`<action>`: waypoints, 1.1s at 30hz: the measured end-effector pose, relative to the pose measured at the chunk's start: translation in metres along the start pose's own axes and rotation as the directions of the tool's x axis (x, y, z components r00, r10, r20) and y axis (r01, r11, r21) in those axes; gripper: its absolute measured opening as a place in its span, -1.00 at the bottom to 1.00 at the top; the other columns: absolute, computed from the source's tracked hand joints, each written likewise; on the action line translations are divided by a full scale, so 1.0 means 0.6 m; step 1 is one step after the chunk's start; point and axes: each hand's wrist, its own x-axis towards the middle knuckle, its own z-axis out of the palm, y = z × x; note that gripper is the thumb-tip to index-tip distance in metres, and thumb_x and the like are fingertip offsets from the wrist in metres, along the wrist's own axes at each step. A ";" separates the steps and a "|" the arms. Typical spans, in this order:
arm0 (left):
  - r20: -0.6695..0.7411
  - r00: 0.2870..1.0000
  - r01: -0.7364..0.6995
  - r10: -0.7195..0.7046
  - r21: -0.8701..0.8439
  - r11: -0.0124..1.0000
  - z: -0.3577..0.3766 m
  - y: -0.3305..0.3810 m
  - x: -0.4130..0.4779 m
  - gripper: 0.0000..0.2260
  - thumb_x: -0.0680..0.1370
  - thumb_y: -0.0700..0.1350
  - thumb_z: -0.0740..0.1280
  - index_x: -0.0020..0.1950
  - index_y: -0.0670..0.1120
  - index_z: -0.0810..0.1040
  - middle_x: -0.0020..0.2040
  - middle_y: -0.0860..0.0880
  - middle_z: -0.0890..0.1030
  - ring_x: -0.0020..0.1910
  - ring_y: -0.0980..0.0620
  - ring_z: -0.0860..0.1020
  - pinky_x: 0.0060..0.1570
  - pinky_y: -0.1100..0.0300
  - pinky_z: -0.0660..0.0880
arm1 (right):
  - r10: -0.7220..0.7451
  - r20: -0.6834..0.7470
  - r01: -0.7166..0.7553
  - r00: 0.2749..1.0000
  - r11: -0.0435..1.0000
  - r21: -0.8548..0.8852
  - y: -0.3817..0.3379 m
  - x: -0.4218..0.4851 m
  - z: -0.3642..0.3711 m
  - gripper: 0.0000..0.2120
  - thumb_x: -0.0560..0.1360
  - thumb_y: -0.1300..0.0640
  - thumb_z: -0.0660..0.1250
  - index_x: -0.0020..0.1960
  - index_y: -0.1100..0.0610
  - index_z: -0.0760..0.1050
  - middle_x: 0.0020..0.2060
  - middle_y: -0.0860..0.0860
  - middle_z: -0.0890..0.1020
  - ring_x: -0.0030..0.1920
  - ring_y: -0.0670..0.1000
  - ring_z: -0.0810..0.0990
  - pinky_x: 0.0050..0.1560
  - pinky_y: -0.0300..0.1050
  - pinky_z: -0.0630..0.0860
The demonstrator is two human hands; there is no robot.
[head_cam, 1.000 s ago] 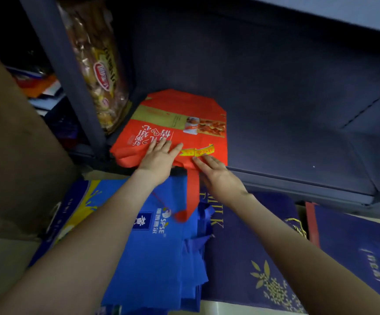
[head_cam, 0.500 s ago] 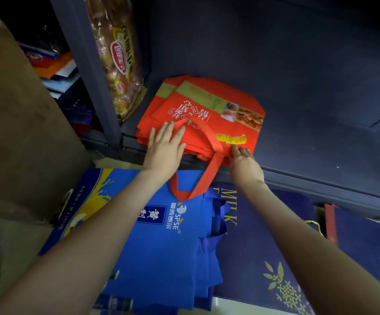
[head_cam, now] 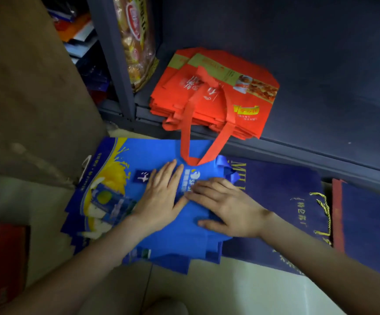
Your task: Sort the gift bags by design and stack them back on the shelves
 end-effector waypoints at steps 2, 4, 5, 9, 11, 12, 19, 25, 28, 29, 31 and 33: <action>0.016 1.000 0.011 -0.012 0.067 0.998 0.011 -0.005 -0.028 -0.40 0.52 0.13 0.08 0.36 -0.28 0.41 0.37 -0.26 0.41 0.34 -0.23 0.41 0.29 -0.18 0.34 | 0.065 0.142 -0.046 0.988 0.990 -0.135 -0.035 -0.005 0.017 -0.26 0.44 -0.38 0.06 0.43 0.08 0.34 0.29 0.21 0.51 0.35 0.22 0.43 0.34 0.27 0.33; 0.029 0.999 0.030 -0.033 0.078 0.997 0.015 -0.007 -0.043 -0.43 0.54 0.11 0.07 0.34 -0.28 0.45 0.33 -0.24 0.46 0.30 -0.21 0.46 0.28 -0.13 0.35 | 0.184 0.245 -0.127 0.952 0.965 -0.231 -0.062 -0.004 0.029 -0.13 0.33 -0.46 0.01 0.41 0.11 0.37 0.29 0.26 0.49 0.34 0.29 0.42 0.35 0.34 0.26; 0.030 0.999 0.028 -0.031 0.085 0.996 0.016 -0.006 -0.049 -0.44 0.54 0.10 0.06 0.33 -0.28 0.45 0.32 -0.23 0.47 0.29 -0.20 0.47 0.28 -0.11 0.36 | 0.225 0.250 -0.155 0.942 0.950 -0.270 -0.073 -0.003 0.034 -0.08 0.30 -0.48 0.03 0.42 0.14 0.38 0.32 0.27 0.46 0.36 0.31 0.38 0.36 0.36 0.17; 0.042 0.998 -0.057 0.053 0.097 0.994 0.022 0.002 -0.082 -0.38 0.55 0.20 0.06 0.39 -0.23 0.40 0.39 -0.21 0.41 0.38 -0.16 0.37 0.39 -0.04 0.23 | 0.331 0.381 -0.133 0.864 0.877 -0.461 -0.095 -0.001 0.021 0.06 0.37 -0.54 0.01 0.55 0.16 -0.23 0.52 0.24 -0.18 0.51 0.30 -0.22 0.38 0.41 -0.28; 0.078 0.988 -0.145 0.136 0.109 0.983 0.029 0.004 -0.102 -0.23 0.50 0.37 0.04 0.45 -0.22 0.31 0.46 -0.21 0.31 0.46 -0.13 0.23 0.43 -0.07 0.11 | 0.312 0.366 -0.105 0.876 0.867 -0.488 -0.116 -0.005 0.015 0.07 0.41 -0.49 0.03 0.53 0.23 -0.31 0.51 0.22 -0.25 0.51 0.25 -0.27 0.38 0.40 -0.31; 0.107 0.980 -0.183 0.169 0.142 0.973 0.031 0.005 -0.111 -0.14 0.46 0.45 0.00 0.46 -0.22 0.28 0.47 -0.21 0.28 0.48 -0.11 0.18 0.40 -0.09 0.09 | 0.290 0.350 -0.096 0.891 0.873 -0.479 -0.121 -0.009 0.019 0.04 0.44 -0.44 0.07 0.53 0.28 -0.26 0.52 0.25 -0.19 0.52 0.25 -0.20 0.41 0.38 -0.26; 0.070 0.989 -0.146 0.131 0.296 0.944 0.040 0.015 -0.126 -0.09 0.33 0.44 0.12 0.42 -0.22 0.20 0.39 -0.25 0.41 0.41 -0.15 0.33 0.33 -0.09 0.18 | 0.174 0.144 -0.079 0.974 0.858 -0.507 -0.080 -0.037 0.047 -0.52 0.59 0.33 -0.10 0.11 0.32 0.61 0.01 0.27 0.65 0.00 0.26 0.65 0.01 0.10 0.60; -0.016 0.987 -0.141 0.158 0.369 0.919 0.031 0.064 -0.120 -0.15 0.21 0.08 0.52 0.34 -0.27 0.27 0.28 -0.31 0.49 0.26 -0.24 0.49 0.20 -0.15 0.46 | 0.030 0.017 -0.010 0.999 0.738 -0.674 -0.036 -0.086 0.009 -0.42 0.59 0.42 -0.24 0.16 0.36 0.57 0.04 0.30 0.63 0.03 0.28 0.64 0.06 0.12 0.59; -0.016 0.974 -0.200 0.227 0.420 0.885 0.048 0.093 -0.112 -0.55 0.42 -0.13 0.17 0.27 -0.28 0.30 0.22 -0.30 0.54 0.18 -0.24 0.55 0.11 -0.09 0.53 | 0.091 -0.022 -0.086 0.996 0.790 -0.607 -0.021 -0.120 0.006 -0.49 0.57 0.41 -0.16 0.21 0.36 0.53 0.12 0.30 0.60 0.12 0.26 0.61 0.15 0.13 0.54; -0.018 0.974 -0.197 0.225 0.421 0.885 0.050 0.100 -0.106 -0.61 0.45 -0.19 0.07 0.25 -0.28 0.33 0.19 -0.28 0.57 0.13 -0.21 0.58 0.07 -0.05 0.56 | 0.124 -0.035 -0.121 0.992 0.811 -0.572 -0.022 -0.128 0.002 -0.57 0.54 0.39 -0.05 0.22 0.36 0.52 0.14 0.29 0.59 0.14 0.26 0.60 0.16 0.13 0.52; -0.012 0.975 -0.196 0.223 0.429 0.882 0.051 0.109 -0.091 -0.62 0.45 -0.26 0.02 0.18 -0.31 0.46 0.09 -0.27 0.62 0.02 -0.19 0.63 -0.05 0.02 0.60 | 0.167 -0.047 -0.166 0.985 0.832 -0.530 -0.028 -0.138 -0.006 -0.57 0.35 0.27 0.30 0.21 0.35 0.54 0.16 0.28 0.59 0.17 0.24 0.59 0.16 0.17 0.49; 0.004 0.971 -0.213 0.238 0.463 0.860 0.042 0.118 -0.084 -0.60 0.43 -0.30 0.02 0.08 -0.34 0.59 0.01 -0.30 0.64 -0.06 -0.21 0.65 -0.13 0.02 0.62 | 0.250 -0.037 -0.235 0.968 0.839 -0.490 -0.044 -0.142 -0.009 -0.37 0.15 0.10 0.53 0.17 0.34 0.57 0.15 0.28 0.59 0.17 0.23 0.59 0.18 0.19 0.48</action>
